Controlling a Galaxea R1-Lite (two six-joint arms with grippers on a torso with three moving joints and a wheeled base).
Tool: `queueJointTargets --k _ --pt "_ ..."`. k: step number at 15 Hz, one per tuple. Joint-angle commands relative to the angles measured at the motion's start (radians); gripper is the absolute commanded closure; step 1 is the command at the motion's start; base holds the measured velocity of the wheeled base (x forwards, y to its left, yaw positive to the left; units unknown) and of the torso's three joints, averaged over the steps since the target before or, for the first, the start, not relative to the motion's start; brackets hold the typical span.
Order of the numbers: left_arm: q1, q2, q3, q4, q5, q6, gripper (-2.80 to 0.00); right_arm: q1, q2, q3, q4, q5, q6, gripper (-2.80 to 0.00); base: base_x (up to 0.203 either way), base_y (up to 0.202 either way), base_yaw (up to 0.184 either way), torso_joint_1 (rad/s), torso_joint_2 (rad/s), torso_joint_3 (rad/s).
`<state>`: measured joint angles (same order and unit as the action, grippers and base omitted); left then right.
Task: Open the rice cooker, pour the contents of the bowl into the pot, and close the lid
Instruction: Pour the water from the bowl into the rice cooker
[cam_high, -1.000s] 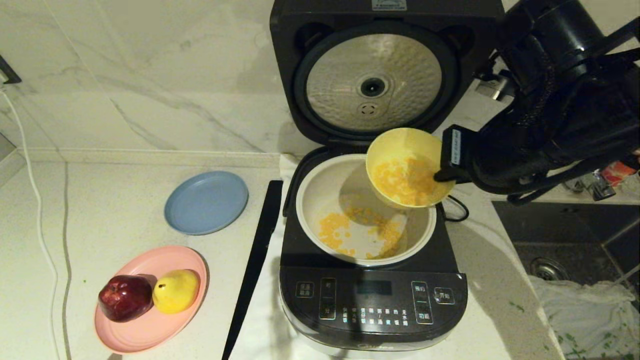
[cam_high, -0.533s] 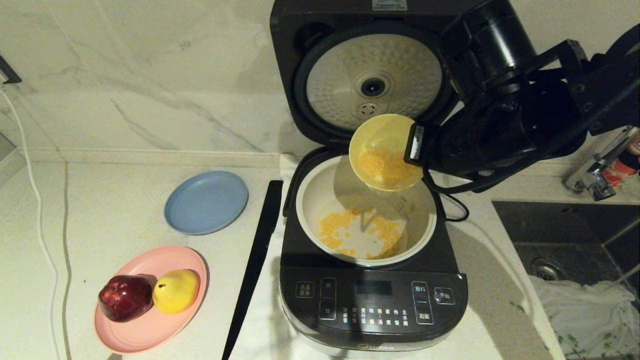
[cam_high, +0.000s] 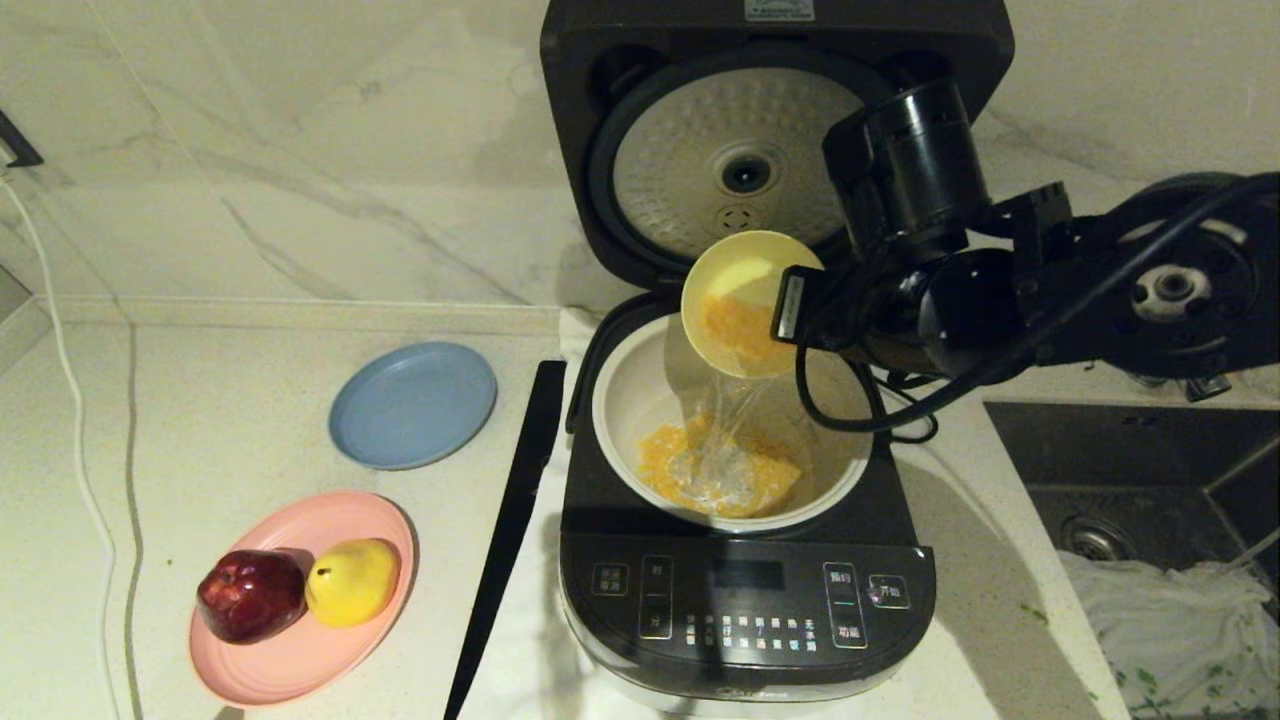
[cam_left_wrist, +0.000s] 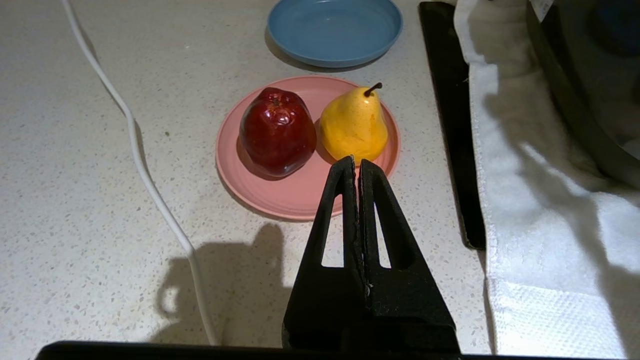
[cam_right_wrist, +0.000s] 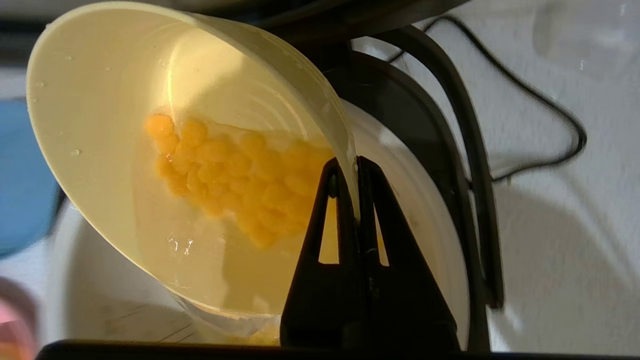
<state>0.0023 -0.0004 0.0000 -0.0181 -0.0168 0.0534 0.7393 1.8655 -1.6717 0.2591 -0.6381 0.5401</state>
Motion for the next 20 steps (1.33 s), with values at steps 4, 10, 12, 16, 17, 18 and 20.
queueJointTargets --k 4,10,12,16,17,18,20 --pt "0.001 0.000 0.008 0.000 0.000 0.000 0.00 0.027 -0.030 0.377 -0.661 -0.073 -0.306 0.00 0.000 0.000 0.000 0.000 0.00 0.000" --pt "0.001 0.000 0.008 0.000 0.000 0.000 0.00 0.044 0.047 0.645 -1.456 -0.124 -0.777 0.00 0.000 0.000 0.000 0.000 0.00 0.000" --pt "0.001 0.000 0.008 0.000 0.000 0.000 0.00 0.060 0.074 0.703 -1.592 -0.120 -0.872 0.00 0.000 0.000 0.000 0.000 0.00 0.000" --pt "0.001 0.000 0.008 0.000 0.000 0.000 0.00 0.062 0.141 0.798 -1.788 -0.088 -0.993 0.00 0.000 0.000 0.000 0.000 0.00 0.000" --pt "0.001 0.000 0.008 0.000 0.001 0.000 0.00 0.063 0.135 0.804 -1.789 -0.086 -0.994 0.00 0.000 0.000 0.000 0.000 0.00 0.000" --pt "0.001 0.000 0.008 0.000 0.000 0.000 0.00 0.062 0.126 0.795 -1.789 -0.086 -0.994 0.00 0.000 0.000 0.000 0.000 0.00 0.000" --pt "0.001 0.000 0.008 0.000 0.000 0.000 0.00 0.062 0.106 0.794 -1.789 -0.086 -0.996 0.00 0.000 0.000 0.000 0.000 0.00 0.000"
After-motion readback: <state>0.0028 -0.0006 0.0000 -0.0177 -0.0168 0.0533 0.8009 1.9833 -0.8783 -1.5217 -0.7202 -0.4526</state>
